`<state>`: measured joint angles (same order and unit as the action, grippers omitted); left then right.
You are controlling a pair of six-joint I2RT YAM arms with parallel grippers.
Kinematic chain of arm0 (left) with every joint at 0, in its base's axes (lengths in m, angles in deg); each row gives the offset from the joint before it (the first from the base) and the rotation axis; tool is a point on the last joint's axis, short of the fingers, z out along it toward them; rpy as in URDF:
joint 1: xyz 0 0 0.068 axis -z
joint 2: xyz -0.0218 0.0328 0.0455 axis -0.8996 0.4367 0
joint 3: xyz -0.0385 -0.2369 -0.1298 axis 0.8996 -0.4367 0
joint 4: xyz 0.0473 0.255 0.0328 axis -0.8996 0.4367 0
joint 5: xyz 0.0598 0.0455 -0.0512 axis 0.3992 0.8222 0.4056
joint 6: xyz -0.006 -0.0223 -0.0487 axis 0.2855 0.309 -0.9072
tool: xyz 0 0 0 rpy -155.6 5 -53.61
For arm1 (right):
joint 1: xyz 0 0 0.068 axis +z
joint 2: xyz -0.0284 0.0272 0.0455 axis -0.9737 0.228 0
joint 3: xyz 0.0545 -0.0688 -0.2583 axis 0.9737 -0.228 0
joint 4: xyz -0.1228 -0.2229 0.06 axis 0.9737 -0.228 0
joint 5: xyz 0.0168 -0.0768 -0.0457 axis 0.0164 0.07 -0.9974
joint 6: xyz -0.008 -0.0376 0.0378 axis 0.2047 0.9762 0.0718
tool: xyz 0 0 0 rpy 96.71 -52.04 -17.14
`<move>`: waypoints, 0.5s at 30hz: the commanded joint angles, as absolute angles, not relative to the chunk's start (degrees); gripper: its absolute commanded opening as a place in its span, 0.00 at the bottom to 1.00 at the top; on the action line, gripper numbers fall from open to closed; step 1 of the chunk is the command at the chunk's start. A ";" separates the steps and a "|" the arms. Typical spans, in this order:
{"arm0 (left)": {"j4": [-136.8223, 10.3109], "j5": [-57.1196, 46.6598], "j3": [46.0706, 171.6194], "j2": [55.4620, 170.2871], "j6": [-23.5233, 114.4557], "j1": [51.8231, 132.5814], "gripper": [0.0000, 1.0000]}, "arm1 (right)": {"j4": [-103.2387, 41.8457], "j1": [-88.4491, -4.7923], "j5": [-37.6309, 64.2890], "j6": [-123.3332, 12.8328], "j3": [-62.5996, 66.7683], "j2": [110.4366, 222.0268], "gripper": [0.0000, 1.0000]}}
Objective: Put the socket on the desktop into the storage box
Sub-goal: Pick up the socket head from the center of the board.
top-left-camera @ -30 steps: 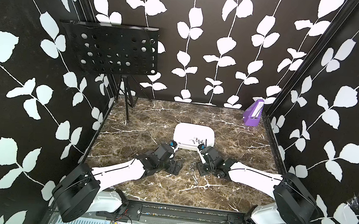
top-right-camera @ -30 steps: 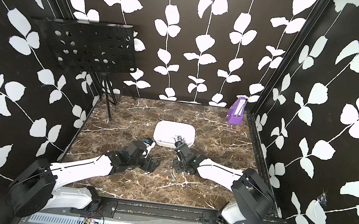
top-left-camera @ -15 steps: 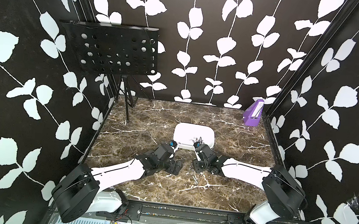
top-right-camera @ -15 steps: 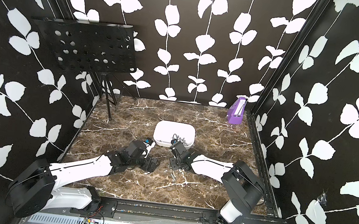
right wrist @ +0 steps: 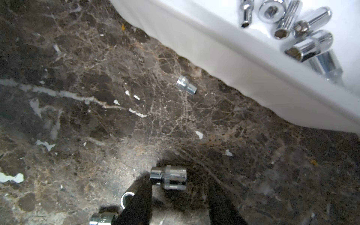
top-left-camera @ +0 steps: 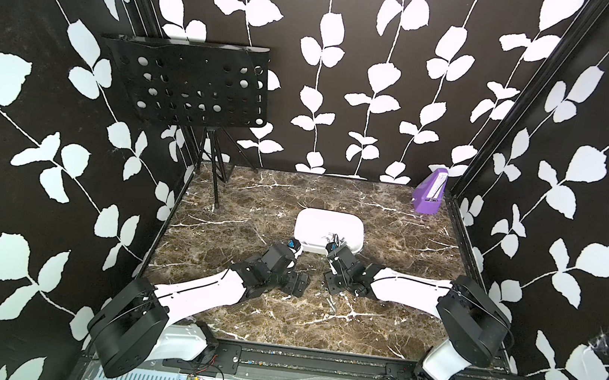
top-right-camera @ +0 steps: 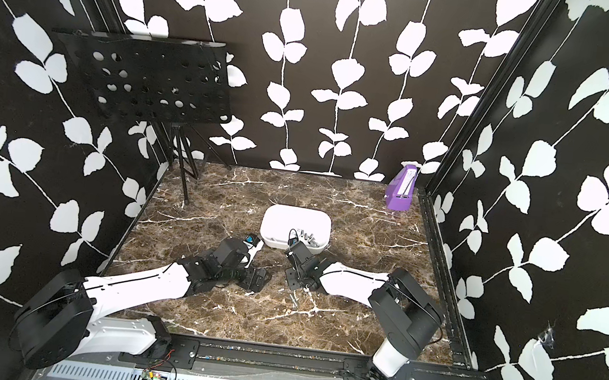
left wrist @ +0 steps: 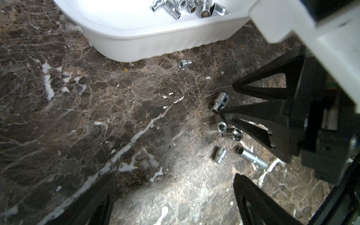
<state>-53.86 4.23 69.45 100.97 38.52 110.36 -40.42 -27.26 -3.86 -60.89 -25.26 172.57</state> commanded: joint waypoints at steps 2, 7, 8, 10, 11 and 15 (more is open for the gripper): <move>-53.62 4.71 70.28 99.73 39.12 110.60 0.94 | -39.36 -26.90 -4.67 -61.99 -22.90 173.49 0.50; -53.64 4.69 70.32 99.70 39.05 110.64 0.94 | -39.23 -26.90 -4.72 -62.05 -22.73 174.16 0.50; -53.62 4.71 70.32 99.71 39.04 110.60 0.94 | -39.13 -26.90 -4.77 -62.08 -22.65 174.25 0.50; -53.62 4.79 70.28 99.71 39.07 110.60 0.94 | -39.20 -26.90 -4.87 -62.08 -22.55 174.53 0.50; -53.62 4.79 70.28 99.74 39.04 110.61 0.94 | -39.20 -26.90 -4.87 -62.04 -22.41 174.72 0.50; -53.58 4.78 70.29 99.75 39.04 110.65 0.94 | -39.48 -26.90 -5.07 -62.04 -22.12 175.18 0.50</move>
<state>-53.88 4.47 69.45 100.99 38.50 110.36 -39.79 -27.26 -4.06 -61.68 -24.74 174.60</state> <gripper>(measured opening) 0.940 0.502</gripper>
